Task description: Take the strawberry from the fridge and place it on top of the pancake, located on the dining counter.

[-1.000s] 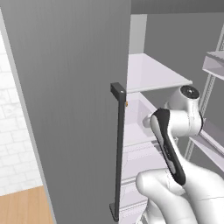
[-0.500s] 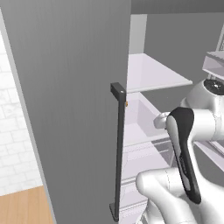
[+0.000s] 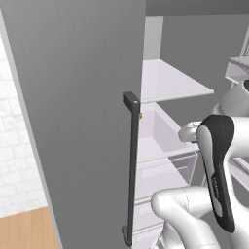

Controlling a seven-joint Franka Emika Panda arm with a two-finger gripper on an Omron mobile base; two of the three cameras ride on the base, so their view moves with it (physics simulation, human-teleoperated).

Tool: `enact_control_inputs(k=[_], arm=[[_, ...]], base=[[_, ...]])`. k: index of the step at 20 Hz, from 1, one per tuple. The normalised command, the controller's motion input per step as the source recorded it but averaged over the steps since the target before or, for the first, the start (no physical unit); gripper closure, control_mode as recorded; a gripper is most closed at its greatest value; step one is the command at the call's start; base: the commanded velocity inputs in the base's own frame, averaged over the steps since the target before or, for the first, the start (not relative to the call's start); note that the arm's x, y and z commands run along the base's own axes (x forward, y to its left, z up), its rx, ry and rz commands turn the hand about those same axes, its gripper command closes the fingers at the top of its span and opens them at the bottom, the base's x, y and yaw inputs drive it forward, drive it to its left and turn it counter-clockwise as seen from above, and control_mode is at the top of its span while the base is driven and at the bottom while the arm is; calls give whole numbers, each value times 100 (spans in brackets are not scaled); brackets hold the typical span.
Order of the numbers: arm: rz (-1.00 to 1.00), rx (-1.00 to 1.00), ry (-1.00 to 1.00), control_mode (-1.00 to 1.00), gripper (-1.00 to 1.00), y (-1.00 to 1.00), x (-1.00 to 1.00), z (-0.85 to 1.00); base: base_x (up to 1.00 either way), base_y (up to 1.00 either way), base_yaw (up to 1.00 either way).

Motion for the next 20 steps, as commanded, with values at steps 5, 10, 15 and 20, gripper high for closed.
enact_control_inputs(k=[5,10,15,20], arm=[[0,-1,0,-100,100,1,0,0],[-1,-1,-6,100,100,3,-23,0],[0,0,0,100,100,0,0,0],[0,0,0,100,100,0,0,0]], base=[[0,0,0],[-25,30,-8],[-69,87,-32],[-66,13,-51]])
